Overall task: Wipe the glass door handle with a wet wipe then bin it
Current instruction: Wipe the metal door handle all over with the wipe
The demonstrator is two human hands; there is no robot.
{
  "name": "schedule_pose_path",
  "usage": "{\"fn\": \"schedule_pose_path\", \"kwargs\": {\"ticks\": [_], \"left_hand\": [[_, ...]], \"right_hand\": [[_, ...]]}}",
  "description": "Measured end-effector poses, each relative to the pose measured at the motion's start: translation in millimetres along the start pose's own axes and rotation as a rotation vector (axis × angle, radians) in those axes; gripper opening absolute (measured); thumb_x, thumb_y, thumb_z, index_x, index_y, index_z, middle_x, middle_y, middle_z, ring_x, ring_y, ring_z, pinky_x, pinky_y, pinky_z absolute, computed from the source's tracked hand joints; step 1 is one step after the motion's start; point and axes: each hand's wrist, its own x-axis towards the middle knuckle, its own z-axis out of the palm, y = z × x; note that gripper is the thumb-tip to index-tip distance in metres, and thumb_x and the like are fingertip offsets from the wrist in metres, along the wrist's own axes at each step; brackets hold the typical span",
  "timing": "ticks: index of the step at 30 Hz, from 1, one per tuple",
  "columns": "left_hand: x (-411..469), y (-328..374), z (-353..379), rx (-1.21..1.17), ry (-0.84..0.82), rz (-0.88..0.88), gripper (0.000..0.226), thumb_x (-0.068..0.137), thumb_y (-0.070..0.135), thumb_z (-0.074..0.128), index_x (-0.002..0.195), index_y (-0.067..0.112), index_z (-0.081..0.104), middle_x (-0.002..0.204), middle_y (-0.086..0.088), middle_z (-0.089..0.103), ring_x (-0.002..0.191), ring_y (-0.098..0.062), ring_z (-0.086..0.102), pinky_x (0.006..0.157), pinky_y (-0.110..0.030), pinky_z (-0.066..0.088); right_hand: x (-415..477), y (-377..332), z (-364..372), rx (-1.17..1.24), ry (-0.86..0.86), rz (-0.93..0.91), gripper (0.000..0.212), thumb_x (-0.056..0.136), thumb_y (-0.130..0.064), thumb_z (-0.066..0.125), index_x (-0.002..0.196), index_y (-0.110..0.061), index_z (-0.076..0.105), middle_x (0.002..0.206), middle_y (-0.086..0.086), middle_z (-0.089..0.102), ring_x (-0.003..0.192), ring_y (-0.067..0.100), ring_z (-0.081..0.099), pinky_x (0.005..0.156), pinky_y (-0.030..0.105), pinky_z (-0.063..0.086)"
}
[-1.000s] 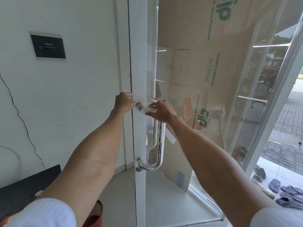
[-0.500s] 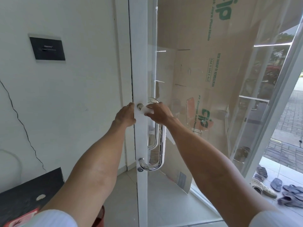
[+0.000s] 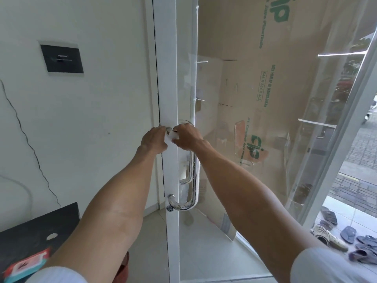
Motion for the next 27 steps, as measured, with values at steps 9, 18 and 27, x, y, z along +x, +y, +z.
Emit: {"fn": "schedule_pose_path", "kwargs": {"ticks": [9, 18, 27], "left_hand": [[-3.5, 8.1, -0.3, 0.009, -0.005, 0.06, 0.056, 0.074, -0.009, 0.053, 0.127, 0.009, 0.056, 0.125, -0.01, 0.061, 0.113, -0.036, 0.057, 0.086, -0.038, 0.05], [-3.1, 17.9, 0.5, -0.041, -0.003, -0.004, 0.049, 0.075, -0.003, 0.054, 0.123, 0.006, 0.061, 0.112, -0.02, 0.065, 0.107, -0.038, 0.059, 0.085, -0.037, 0.052], [-0.7, 21.4, 0.4, -0.064, 0.011, -0.046, 0.053, 0.077, -0.006, 0.052, 0.129, 0.006, 0.059, 0.121, -0.022, 0.063, 0.114, -0.038, 0.056, 0.093, -0.038, 0.051]], "right_hand": [[-27.2, 41.1, 0.9, 0.117, 0.065, 0.02, 0.044, 0.084, -0.035, 0.07, 0.126, -0.021, 0.063, 0.115, 0.012, 0.07, 0.105, 0.034, 0.063, 0.086, 0.043, 0.053], [-35.1, 55.7, -9.3, -0.002, 0.048, 0.051, 0.044, 0.08, -0.045, 0.071, 0.115, -0.019, 0.069, 0.104, 0.013, 0.071, 0.096, 0.033, 0.064, 0.07, 0.033, 0.045], [-28.2, 43.1, -6.9, 0.025, 0.062, 0.033, 0.04, 0.081, -0.036, 0.073, 0.117, -0.021, 0.067, 0.106, 0.012, 0.072, 0.097, 0.033, 0.065, 0.076, 0.036, 0.05]]}}
